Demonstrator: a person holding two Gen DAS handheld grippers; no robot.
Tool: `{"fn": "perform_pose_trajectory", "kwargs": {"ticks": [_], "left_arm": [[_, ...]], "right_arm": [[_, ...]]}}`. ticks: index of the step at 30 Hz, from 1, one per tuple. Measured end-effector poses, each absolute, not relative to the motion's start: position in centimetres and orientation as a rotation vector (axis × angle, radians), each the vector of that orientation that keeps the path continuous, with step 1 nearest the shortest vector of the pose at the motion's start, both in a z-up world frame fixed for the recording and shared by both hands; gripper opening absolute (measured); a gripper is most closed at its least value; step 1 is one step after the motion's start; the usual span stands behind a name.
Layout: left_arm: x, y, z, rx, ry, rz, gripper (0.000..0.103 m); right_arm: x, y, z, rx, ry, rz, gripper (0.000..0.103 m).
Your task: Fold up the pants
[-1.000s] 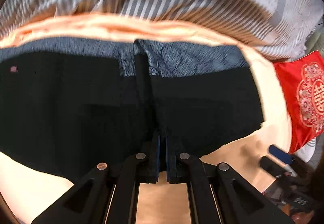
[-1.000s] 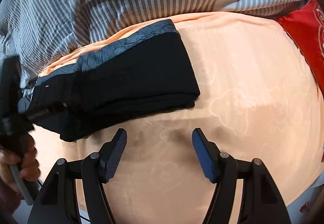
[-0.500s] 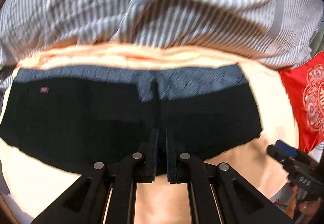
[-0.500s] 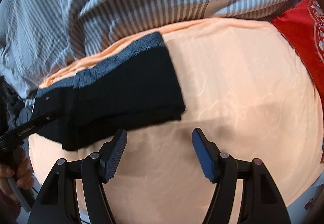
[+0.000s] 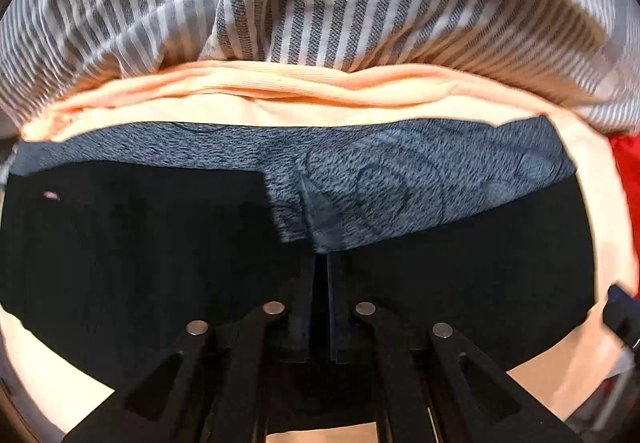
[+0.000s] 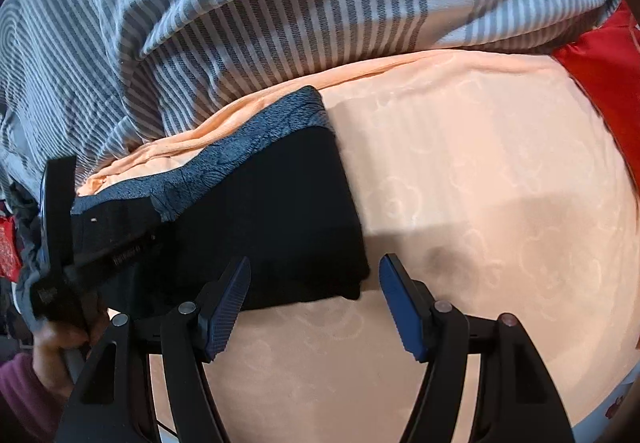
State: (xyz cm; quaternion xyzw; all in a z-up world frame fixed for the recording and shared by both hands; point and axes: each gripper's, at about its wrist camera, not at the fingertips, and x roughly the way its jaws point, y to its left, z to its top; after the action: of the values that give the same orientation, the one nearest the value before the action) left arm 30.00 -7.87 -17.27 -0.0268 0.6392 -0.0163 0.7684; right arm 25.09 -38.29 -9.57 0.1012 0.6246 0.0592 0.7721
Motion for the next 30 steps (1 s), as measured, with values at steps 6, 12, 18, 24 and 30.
{"fn": "perform_pose_trajectory", "kwargs": {"ticks": [6,12,18,24,30], "left_arm": [[29.8,-6.8,-17.0,-0.103,1.400,-0.008,0.006],[27.9,-5.1,-17.0,-0.103,1.430,0.059,0.006],[23.6,-3.2,-14.6,-0.131,1.426,0.066,0.006],[20.0,-3.2,-12.2,-0.184,1.406,0.032,0.006],[16.7,-4.4,-11.2,-0.266,1.436,0.017,0.006]], "right_arm": [[25.7,-36.7,-9.6,0.206,1.350,0.174,0.071],[26.2,-35.0,-13.9,0.099,1.457,0.205,0.071],[25.4,-35.6,-12.2,0.126,1.447,0.236,0.072],[22.5,-36.1,-11.2,0.141,1.494,0.274,0.073],[19.9,-36.3,-10.9,0.108,1.536,0.311,0.073]]}}
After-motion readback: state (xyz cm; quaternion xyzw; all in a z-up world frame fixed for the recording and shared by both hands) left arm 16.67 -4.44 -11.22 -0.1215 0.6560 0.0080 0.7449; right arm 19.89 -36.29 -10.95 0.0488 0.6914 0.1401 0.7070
